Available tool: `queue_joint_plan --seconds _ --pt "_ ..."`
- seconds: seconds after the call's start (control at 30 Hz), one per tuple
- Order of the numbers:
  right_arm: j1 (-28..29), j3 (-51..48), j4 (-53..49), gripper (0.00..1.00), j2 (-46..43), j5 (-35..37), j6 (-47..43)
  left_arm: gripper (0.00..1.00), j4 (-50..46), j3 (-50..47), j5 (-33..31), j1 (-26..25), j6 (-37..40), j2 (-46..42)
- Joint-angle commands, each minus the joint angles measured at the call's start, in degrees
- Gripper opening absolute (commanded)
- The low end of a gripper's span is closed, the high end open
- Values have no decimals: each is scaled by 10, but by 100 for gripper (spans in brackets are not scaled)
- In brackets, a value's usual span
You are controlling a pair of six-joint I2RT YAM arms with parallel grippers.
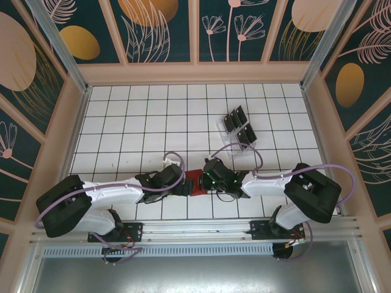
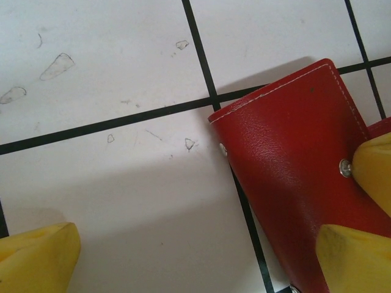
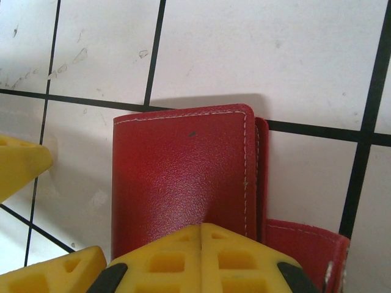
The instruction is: Put the credit cards into the card holder
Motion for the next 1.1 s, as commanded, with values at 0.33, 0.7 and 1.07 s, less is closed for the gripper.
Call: queue_joint_plan --seconds 0.33,0.7,1.07 --pt "-4 16 -39 0 -41 0 -13 99 -43 48 -55 -22 5 68" --pt "-27 32 -154 34 -131 64 -25 98 -57 49 -72 -27 -8 82" --pt "-31 64 -189 39 -71 97 -62 98 -48 43 -68 -27 -11 80"
